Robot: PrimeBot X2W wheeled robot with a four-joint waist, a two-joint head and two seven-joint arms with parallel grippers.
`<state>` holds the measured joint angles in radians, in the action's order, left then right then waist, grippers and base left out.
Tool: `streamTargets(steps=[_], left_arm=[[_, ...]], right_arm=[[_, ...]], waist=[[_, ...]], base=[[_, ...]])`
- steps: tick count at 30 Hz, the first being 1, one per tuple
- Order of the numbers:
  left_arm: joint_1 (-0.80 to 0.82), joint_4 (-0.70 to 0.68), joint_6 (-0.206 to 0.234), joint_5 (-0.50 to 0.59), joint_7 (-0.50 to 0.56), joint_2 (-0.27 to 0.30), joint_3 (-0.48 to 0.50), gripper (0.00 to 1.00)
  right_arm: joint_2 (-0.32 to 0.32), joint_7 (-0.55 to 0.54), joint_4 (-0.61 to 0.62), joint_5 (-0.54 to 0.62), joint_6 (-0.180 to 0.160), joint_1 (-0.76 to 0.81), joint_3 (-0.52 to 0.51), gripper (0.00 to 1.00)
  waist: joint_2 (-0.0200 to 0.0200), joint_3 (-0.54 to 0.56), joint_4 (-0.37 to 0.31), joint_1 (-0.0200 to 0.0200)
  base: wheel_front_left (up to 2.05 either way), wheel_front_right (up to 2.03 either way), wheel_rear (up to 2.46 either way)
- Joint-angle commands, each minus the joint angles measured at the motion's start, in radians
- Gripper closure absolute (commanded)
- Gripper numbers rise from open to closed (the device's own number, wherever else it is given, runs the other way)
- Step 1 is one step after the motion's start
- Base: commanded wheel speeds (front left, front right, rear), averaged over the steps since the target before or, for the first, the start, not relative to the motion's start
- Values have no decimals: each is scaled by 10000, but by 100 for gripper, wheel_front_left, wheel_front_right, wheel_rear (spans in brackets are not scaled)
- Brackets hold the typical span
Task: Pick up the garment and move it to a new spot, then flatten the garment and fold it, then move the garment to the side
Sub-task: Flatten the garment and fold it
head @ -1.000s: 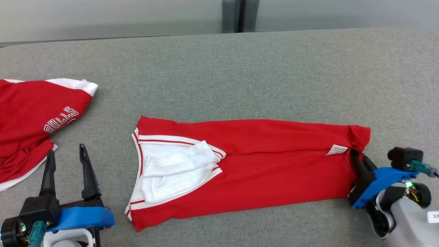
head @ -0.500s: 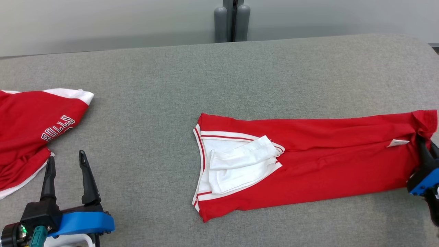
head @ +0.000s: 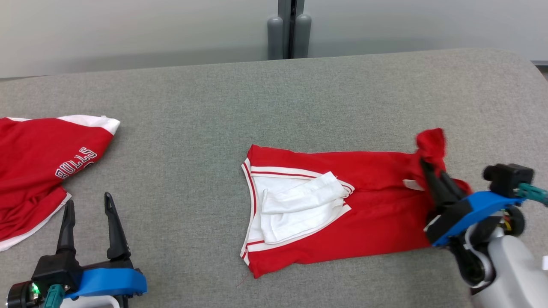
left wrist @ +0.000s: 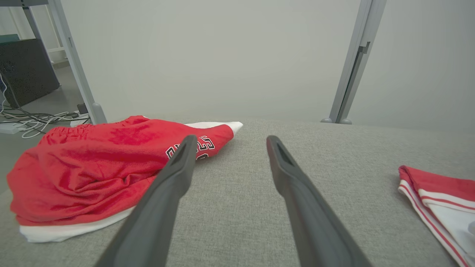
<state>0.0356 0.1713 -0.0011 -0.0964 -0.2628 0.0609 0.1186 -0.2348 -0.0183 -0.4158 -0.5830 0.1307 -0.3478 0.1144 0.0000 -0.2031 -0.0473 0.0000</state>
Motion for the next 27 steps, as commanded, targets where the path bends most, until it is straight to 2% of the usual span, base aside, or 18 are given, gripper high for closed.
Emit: streamTargets(steps=[1, 6, 11, 16, 24, 25, 26, 27], left_arm=[[-64, -4, -51, 47, -25, -17, -3, 0], [191, 163, -180, 51, -25, -33, -2, 0], [344, 241, -216, 104, -25, -68, -139, 0], [527, 366, -277, 16, -25, -95, -210, 0], [699, 396, -218, -15, -25, -108, -356, 0], [724, 396, -195, -34, -25, -109, -369, 0], [759, 422, -208, -71, -25, -106, -356, 0], [792, 458, -235, -84, -25, -108, -328, 0]], right_arm=[[155, -100, 353, 39, 1, 170, 165, 100], [903, -508, 1303, 44, 1, 243, 902, 100], [1521, -674, 1579, -119, 3, -31, 1591, 100], [1805, -521, 1391, -219, 3, -406, 2237, 100], [1835, -35, 602, -897, 3, -1017, 3135, 100], [1840, 41, 507, -1162, 3, -1055, 3250, 91], [1836, 117, 404, -1398, 3, -1122, 3321, 56], [1829, 218, 273, -1455, 3, -1229, 3392, 2]], waist=[[0, -4, 28, 0], [0, -82, 169, 0], [0, -160, 370, 0], [0, -264, 545, 0], [0, -481, 770, 0], [0, -507, 789, 0], [0, -530, 800, 0], [0, -552, 802, 0]], base=[[0, 0, 0], [0, 0, 0], [0, 0, 0], [0, 0, 0], [0, 0, 0], [0, 0, 0], [0, 0, 0], [0, 0, 0]])
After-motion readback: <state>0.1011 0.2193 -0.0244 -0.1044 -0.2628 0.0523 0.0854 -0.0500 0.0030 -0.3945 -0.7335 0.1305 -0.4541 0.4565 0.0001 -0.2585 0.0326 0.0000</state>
